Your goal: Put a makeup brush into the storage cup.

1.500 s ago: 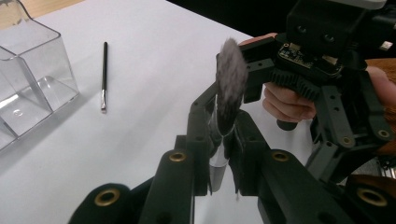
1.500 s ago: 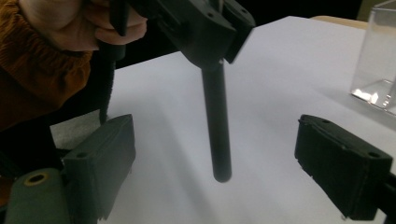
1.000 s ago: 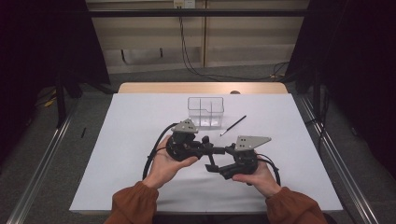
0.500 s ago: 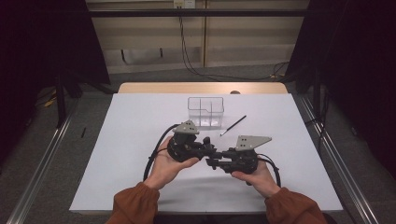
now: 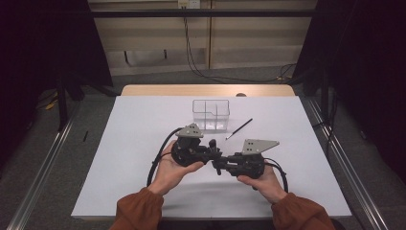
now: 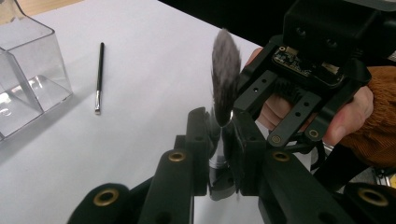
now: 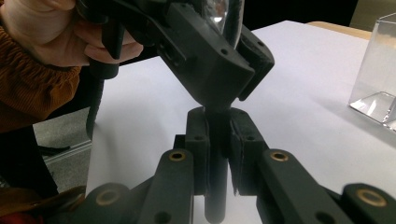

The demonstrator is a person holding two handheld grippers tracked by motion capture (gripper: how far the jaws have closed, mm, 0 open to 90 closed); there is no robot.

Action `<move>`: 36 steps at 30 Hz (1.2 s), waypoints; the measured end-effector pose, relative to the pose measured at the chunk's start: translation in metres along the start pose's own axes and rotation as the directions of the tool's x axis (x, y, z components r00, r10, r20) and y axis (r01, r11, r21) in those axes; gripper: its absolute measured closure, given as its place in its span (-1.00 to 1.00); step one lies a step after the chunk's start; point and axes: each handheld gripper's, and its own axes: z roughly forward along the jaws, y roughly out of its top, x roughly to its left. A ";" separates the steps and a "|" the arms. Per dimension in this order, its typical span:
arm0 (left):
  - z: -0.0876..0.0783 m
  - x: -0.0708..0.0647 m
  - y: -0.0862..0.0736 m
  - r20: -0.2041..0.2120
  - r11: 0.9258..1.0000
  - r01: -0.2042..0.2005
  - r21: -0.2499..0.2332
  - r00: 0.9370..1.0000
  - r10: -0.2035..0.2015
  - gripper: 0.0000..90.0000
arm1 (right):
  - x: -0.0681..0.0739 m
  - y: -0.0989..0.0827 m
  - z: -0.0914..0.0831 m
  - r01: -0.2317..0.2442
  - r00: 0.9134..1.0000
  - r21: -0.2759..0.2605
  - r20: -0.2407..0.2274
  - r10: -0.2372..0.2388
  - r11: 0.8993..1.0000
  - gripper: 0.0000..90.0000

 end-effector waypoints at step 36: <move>-0.025 0.013 -0.018 -0.196 0.992 -0.008 -0.130 0.980 -0.017 -0.86 | -0.007 0.001 -0.011 -0.029 0.997 -0.035 0.066 0.031 0.999 0.78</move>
